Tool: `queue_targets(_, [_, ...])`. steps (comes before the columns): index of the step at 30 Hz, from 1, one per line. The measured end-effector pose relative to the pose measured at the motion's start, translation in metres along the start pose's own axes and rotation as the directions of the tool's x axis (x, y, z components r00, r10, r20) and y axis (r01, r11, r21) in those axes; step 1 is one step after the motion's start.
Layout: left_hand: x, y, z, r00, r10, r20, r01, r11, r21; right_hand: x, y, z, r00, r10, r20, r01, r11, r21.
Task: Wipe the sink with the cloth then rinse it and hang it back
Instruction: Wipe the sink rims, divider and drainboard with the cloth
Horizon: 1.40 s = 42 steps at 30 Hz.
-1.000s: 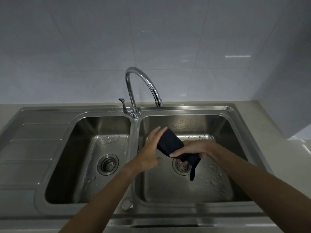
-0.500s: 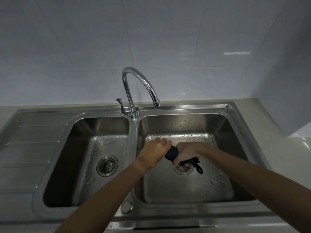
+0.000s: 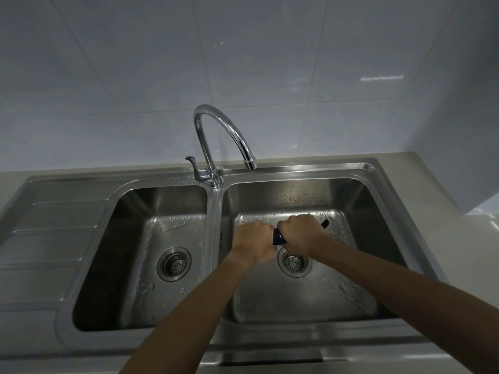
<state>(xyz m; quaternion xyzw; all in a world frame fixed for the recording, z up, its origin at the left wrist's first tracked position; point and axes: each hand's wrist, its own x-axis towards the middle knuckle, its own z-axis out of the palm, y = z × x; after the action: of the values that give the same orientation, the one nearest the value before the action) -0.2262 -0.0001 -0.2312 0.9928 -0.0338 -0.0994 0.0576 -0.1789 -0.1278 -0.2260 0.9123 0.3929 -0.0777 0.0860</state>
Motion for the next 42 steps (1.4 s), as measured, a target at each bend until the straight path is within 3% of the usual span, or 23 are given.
queue_targets(4, [0.006, 0.0, -0.004, 0.993, -0.04, 0.112, 0.068, 0.964, -0.256, 0.004, 0.009, 0.001, 0.998, -0.039, -0.044, 0.037, 0.999, -0.039])
queue_targets(7, [0.008, -0.001, -0.005, 0.977, -0.033, 0.213, 0.136, 0.86, -0.491, 0.005, 0.012, 0.001, 0.997, -0.056, -0.05, 0.054, 0.998, -0.026])
queue_targets(13, [0.01, -0.006, -0.002, 0.97, -0.009, 0.244, 0.156, 0.792, -0.59, 0.005, 0.013, -0.001, 0.997, -0.064, -0.049, 0.063, 0.998, -0.027])
queue_targets(16, [0.01, -0.007, -0.002, 0.981, -0.003, 0.193, 0.109, 0.834, -0.541, 0.005, 0.013, -0.003, 0.998, -0.049, -0.049, 0.048, 0.999, -0.01])
queue_targets(20, [0.006, -0.008, -0.007, 1.0, 0.014, -0.021, -0.018, 0.98, -0.198, 0.004, 0.012, -0.003, 0.992, 0.115, -0.044, -0.104, 0.974, 0.2])
queue_targets(23, [0.004, -0.013, -0.002, 0.981, 0.02, -0.195, -0.03, 0.998, -0.049, 0.001, 0.016, -0.006, 0.972, 0.22, 0.083, -0.234, 0.926, 0.296])
queue_targets(24, [0.003, -0.015, 0.0, 0.964, 0.032, -0.263, -0.035, 0.999, -0.009, -0.001, 0.019, -0.008, 0.961, 0.213, 0.174, -0.266, 0.885, 0.381])
queue_targets(25, [0.002, -0.017, 0.002, 0.947, 0.053, -0.317, -0.047, 0.999, 0.026, -0.002, 0.022, -0.011, 0.938, 0.172, 0.3, -0.316, 0.78, 0.54])
queue_targets(26, [0.001, -0.018, 0.006, 0.922, 0.095, -0.376, -0.075, 0.995, 0.068, -0.003, 0.023, -0.015, 0.894, 0.082, 0.44, -0.397, 0.598, 0.696])
queue_targets(28, [-0.004, -0.017, 0.008, 0.867, 0.179, -0.465, -0.134, 0.983, 0.128, -0.006, 0.025, -0.021, 0.784, -0.157, 0.601, -0.553, 0.263, 0.79])
queue_targets(29, [-0.005, -0.016, 0.008, 0.845, 0.213, -0.49, -0.161, 0.976, 0.146, -0.007, 0.026, -0.023, 0.748, -0.254, 0.613, -0.584, 0.186, 0.79])
queue_targets(31, [-0.006, -0.017, 0.007, 0.83, 0.241, -0.503, -0.195, 0.97, 0.143, -0.009, 0.027, -0.025, 0.703, -0.383, 0.6, -0.592, 0.153, 0.791])
queue_targets(33, [-0.004, -0.019, 0.007, 0.83, 0.276, -0.484, -0.231, 0.961, 0.152, -0.009, 0.024, -0.027, 0.671, -0.432, 0.603, -0.581, 0.198, 0.789])
queue_targets(35, [-0.002, -0.023, 0.006, 0.835, 0.338, -0.434, -0.293, 0.941, 0.17, -0.009, 0.018, -0.027, 0.685, -0.368, 0.629, -0.546, 0.312, 0.778])
queue_targets(37, [0.0, -0.024, 0.005, 0.858, 0.349, -0.378, -0.299, 0.936, 0.185, -0.009, 0.012, -0.026, 0.778, -0.189, 0.599, -0.447, 0.503, 0.74])
queue_targets(39, [0.0, -0.022, 0.002, 0.902, 0.31, -0.301, -0.275, 0.949, 0.152, -0.009, 0.005, -0.022, 0.887, -0.021, 0.462, -0.316, 0.702, 0.638])
queue_targets(42, [0.0, -0.014, -0.006, 0.97, 0.195, -0.146, -0.185, 0.979, 0.083, -0.012, 0.001, -0.019, 0.972, 0.106, 0.21, -0.17, 0.935, 0.313])
